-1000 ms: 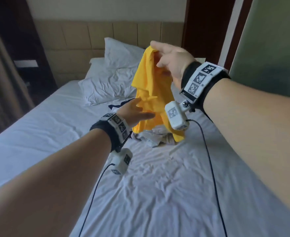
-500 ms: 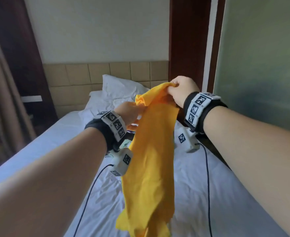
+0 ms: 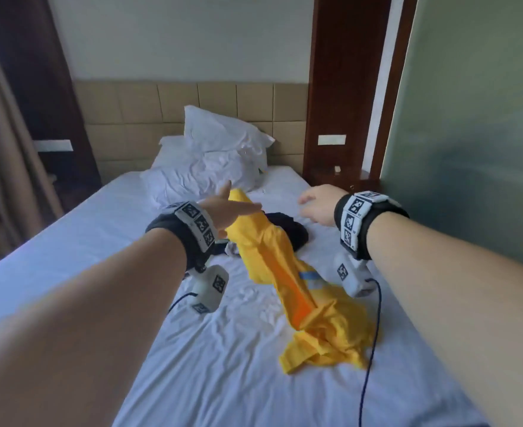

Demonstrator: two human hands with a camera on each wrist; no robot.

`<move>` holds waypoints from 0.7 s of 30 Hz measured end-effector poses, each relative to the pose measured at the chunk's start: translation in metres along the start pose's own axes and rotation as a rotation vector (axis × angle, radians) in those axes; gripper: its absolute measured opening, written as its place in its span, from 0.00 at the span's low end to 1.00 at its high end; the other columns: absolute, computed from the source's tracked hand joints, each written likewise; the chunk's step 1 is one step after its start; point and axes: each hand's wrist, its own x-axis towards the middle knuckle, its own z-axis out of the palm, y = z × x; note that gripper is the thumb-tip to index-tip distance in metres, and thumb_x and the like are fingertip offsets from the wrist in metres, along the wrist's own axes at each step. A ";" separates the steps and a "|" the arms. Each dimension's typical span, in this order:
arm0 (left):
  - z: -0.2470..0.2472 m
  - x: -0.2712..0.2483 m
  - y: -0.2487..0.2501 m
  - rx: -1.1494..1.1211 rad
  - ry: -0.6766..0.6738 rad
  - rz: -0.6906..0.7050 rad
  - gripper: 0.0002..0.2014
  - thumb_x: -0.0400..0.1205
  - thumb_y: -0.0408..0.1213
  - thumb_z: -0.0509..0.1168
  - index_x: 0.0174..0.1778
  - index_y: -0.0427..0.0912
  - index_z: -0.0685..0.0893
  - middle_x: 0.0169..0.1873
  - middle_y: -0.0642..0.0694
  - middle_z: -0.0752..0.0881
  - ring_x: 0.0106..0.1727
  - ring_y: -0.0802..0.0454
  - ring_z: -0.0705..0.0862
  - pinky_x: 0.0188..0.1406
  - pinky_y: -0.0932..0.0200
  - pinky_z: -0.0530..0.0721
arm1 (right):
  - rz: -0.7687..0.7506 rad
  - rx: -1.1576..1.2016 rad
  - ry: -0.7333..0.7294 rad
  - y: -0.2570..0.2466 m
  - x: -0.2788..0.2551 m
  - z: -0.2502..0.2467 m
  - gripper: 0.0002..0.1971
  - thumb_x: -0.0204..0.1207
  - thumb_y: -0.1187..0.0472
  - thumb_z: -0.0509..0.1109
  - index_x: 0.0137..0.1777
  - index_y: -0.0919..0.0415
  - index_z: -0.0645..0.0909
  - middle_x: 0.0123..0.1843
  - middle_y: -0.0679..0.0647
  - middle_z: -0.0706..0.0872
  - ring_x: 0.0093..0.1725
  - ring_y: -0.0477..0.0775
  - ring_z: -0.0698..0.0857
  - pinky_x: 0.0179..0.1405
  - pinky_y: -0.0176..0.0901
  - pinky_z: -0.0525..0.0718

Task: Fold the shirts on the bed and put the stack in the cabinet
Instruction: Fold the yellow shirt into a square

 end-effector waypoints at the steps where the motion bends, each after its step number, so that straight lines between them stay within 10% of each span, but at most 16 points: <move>1: 0.012 -0.001 -0.017 0.128 -0.040 -0.038 0.44 0.81 0.53 0.75 0.89 0.60 0.57 0.74 0.42 0.76 0.70 0.40 0.80 0.69 0.42 0.84 | 0.058 -0.065 -0.057 0.020 -0.005 0.016 0.17 0.80 0.59 0.72 0.68 0.59 0.85 0.55 0.57 0.90 0.43 0.51 0.84 0.44 0.40 0.80; 3: 0.035 0.001 -0.051 0.285 -0.120 -0.077 0.32 0.83 0.49 0.73 0.83 0.49 0.73 0.70 0.40 0.82 0.68 0.40 0.84 0.67 0.43 0.86 | 0.145 -0.178 -0.220 0.059 -0.020 0.048 0.15 0.80 0.57 0.72 0.65 0.59 0.87 0.47 0.53 0.90 0.40 0.50 0.86 0.38 0.41 0.82; 7: 0.082 0.004 -0.093 0.293 -0.202 -0.046 0.11 0.85 0.40 0.72 0.60 0.41 0.89 0.56 0.41 0.91 0.54 0.46 0.91 0.59 0.46 0.91 | 0.232 -0.441 -0.442 0.116 -0.051 0.100 0.21 0.81 0.48 0.73 0.70 0.55 0.85 0.64 0.54 0.89 0.61 0.57 0.88 0.62 0.47 0.86; 16: 0.173 0.015 -0.122 0.710 -0.375 0.117 0.13 0.86 0.45 0.69 0.63 0.46 0.89 0.61 0.50 0.89 0.61 0.47 0.87 0.60 0.54 0.86 | 0.154 -0.135 -0.366 0.177 -0.064 0.187 0.42 0.74 0.46 0.75 0.86 0.38 0.60 0.83 0.45 0.72 0.85 0.58 0.66 0.78 0.53 0.73; 21: 0.205 0.034 -0.146 0.813 -0.444 0.059 0.32 0.77 0.56 0.76 0.73 0.50 0.75 0.67 0.50 0.82 0.65 0.45 0.83 0.66 0.44 0.83 | 0.127 -0.219 -0.297 0.168 -0.046 0.199 0.15 0.78 0.43 0.71 0.62 0.44 0.84 0.56 0.48 0.89 0.58 0.58 0.87 0.58 0.46 0.82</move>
